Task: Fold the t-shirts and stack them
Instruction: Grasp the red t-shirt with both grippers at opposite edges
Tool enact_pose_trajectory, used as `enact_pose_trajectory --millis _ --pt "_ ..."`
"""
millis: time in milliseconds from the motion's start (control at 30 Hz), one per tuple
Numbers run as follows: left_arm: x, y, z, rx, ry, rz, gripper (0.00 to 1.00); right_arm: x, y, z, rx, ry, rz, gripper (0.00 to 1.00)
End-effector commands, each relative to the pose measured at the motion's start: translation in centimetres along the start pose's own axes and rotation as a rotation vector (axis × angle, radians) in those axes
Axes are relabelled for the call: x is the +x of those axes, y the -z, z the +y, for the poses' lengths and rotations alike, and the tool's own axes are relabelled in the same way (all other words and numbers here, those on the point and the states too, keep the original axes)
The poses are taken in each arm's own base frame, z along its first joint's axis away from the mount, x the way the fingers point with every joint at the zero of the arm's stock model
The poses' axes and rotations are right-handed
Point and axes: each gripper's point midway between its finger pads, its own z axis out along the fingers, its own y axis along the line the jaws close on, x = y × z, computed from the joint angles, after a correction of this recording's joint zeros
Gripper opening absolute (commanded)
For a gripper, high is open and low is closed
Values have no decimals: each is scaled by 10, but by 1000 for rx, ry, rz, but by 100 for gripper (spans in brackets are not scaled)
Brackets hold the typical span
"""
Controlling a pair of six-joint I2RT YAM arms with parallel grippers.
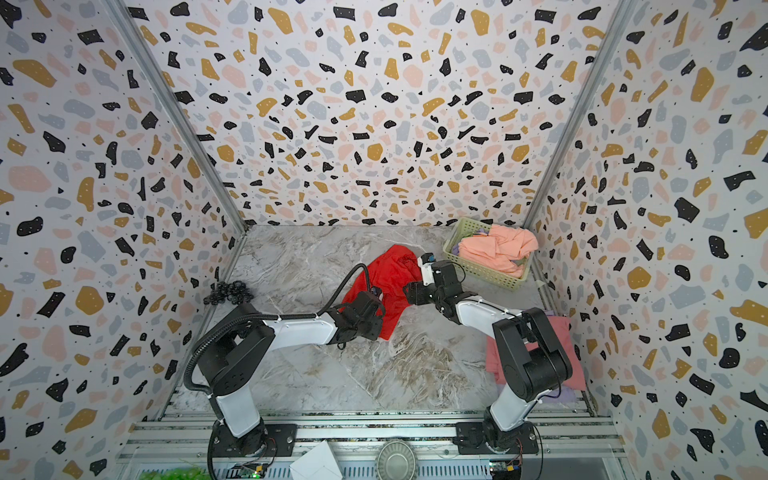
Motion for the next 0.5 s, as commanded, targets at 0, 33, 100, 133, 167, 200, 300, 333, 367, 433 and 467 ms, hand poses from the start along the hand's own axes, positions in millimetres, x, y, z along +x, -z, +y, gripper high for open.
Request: enact_pose_trajectory --millis 0,33,100,133,167,200,300,333,367,433,467 --pt "-18 17 1 -12 8 -55 8 -28 6 1 2 30 -64 74" --pt "-23 24 0 -5 12 -72 5 -28 5 1 -3 28 -62 74" --pt "-31 38 0 9 24 -107 0 -27 1 1 -13 27 -53 74" --pt "-35 47 1 11 34 -130 0 -27 -1 1 -20 27 -47 74" --pt "-40 55 2 11 44 -153 0 -26 -3 2 -25 24 -42 73" --pt "-43 62 4 10 51 -170 0 -25 -5 1 -27 23 -39 73" --pt "-52 83 11 1 74 -226 0 -23 -14 0 -32 12 -20 70" --pt "-55 89 13 3 80 -241 0 -22 -16 2 -44 9 -15 69" --pt "-57 94 14 5 85 -252 0 -21 -18 4 -53 4 -11 68" --pt "-62 101 14 13 89 -273 0 -19 -21 8 -68 -1 -2 68" --pt "-64 104 14 17 90 -285 0 -16 -23 9 -69 -3 5 67"
